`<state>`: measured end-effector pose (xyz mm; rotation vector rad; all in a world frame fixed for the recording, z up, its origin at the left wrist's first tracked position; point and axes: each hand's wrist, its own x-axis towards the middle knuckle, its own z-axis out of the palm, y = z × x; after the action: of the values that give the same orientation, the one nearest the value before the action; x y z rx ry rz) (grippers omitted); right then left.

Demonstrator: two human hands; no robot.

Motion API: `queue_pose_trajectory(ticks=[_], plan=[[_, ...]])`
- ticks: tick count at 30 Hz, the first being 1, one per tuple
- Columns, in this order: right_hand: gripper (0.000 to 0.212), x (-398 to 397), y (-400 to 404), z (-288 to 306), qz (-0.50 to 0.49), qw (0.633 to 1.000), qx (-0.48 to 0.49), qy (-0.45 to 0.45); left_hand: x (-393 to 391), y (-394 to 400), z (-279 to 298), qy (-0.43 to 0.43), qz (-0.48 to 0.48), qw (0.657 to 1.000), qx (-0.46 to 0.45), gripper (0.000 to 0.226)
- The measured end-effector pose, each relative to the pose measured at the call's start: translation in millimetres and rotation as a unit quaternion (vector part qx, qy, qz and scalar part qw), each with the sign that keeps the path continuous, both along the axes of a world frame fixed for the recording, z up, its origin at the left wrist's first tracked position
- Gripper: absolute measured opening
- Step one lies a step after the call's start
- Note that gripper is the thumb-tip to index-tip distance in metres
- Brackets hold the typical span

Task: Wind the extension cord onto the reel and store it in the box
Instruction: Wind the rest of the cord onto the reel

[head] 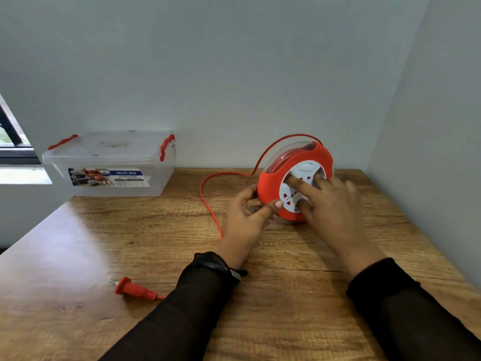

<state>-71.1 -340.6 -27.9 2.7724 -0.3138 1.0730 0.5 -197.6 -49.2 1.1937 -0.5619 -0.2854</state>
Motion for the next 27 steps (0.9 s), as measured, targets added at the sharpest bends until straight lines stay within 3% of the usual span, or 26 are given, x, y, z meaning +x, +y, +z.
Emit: queue_pose_trajectory(ticks=[3,5,11,14,16,18,21,25,27], plan=[[0.054,0.3,7.1,-0.4,-0.016,0.999,0.035,-0.026,0.1,-1.2,-0.5,-0.009,0.017,1.000,-0.007,0.030],[0.056,-1.1,14.5,-0.2,-0.015,0.991,0.125,-0.052,0.6,-2.5,-2.6,-0.016,0.028,0.999,-0.006,0.029],[0.063,0.4,23.3,-0.9,0.035,0.908,0.405,-0.104,-3.0,-5.7,-5.6,-0.053,0.040,0.998,0.010,0.031],[0.061,5.0,22.9,-5.1,0.064,0.838,0.525,-0.134,-3.6,-7.6,-6.3,-0.066,0.049,0.996,0.018,0.032],[0.053,8.0,24.6,-2.8,0.097,0.743,0.641,-0.169,-1.4,-9.5,-8.8,-0.078,0.061,0.995,0.025,0.033],[0.034,9.3,25.5,1.5,0.132,0.651,0.727,-0.176,-0.8,-10.5,-10.2,-0.087,0.068,0.993,0.036,0.034],[0.008,6.1,26.4,8.7,0.096,0.581,0.798,-0.128,-1.3,-10.8,-10.5,-0.090,0.063,0.993,0.046,0.033],[0.025,3.0,24.5,13.7,0.098,0.447,0.883,-0.105,-0.9,-10.7,-10.5,-0.108,0.061,0.991,0.055,0.034],[0.028,2.5,24.8,12.9,0.110,0.431,0.889,-0.109,-0.4,-10.7,-11.7,-0.089,0.048,0.993,0.053,0.036]])
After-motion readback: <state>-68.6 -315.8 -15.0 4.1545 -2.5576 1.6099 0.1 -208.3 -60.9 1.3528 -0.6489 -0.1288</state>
